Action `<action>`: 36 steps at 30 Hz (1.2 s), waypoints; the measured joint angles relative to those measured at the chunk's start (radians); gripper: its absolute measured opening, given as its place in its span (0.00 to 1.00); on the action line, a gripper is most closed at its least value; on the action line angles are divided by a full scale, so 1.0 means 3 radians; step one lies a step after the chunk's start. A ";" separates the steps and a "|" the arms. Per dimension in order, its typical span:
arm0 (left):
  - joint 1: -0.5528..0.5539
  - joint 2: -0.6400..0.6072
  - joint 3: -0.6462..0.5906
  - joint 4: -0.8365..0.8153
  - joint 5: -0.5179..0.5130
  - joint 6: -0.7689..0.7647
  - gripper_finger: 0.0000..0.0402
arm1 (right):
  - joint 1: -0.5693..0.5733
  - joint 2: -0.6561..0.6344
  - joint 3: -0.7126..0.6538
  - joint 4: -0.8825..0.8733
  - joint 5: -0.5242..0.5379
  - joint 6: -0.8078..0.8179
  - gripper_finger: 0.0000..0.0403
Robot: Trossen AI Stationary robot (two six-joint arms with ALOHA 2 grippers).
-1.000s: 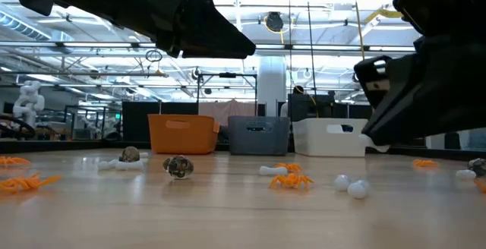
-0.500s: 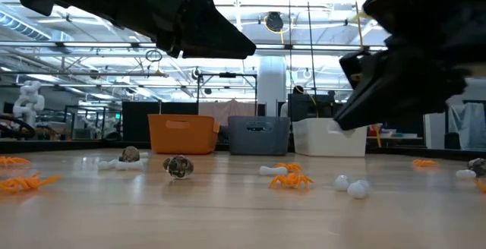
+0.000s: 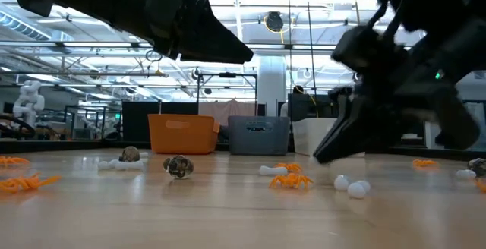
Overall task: Sort Halloween decoration
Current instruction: Put the white bone toy into the white bin
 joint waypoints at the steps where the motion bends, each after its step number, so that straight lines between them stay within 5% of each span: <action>1: 0.0005 0.0000 0.0000 -0.0022 0.0000 -0.0001 0.42 | -0.0027 0.0033 0.0000 0.0004 0.0000 0.0003 0.00; 13: 0.0012 0.0000 0.0000 -0.0132 0.0001 -0.0009 0.42 | -0.0223 0.0183 0.0010 0.0121 -0.0074 0.0099 0.01; 25: 0.0012 0.0000 0.0000 -0.0154 0.0006 -0.0017 0.42 | -0.0259 0.0193 0.0003 0.0165 -0.0184 0.0244 0.27; 36: 0.0012 0.0000 0.0000 -0.0239 0.0025 -0.0018 0.42 | -0.0265 0.0445 0.0006 0.0290 -0.0218 0.0442 0.25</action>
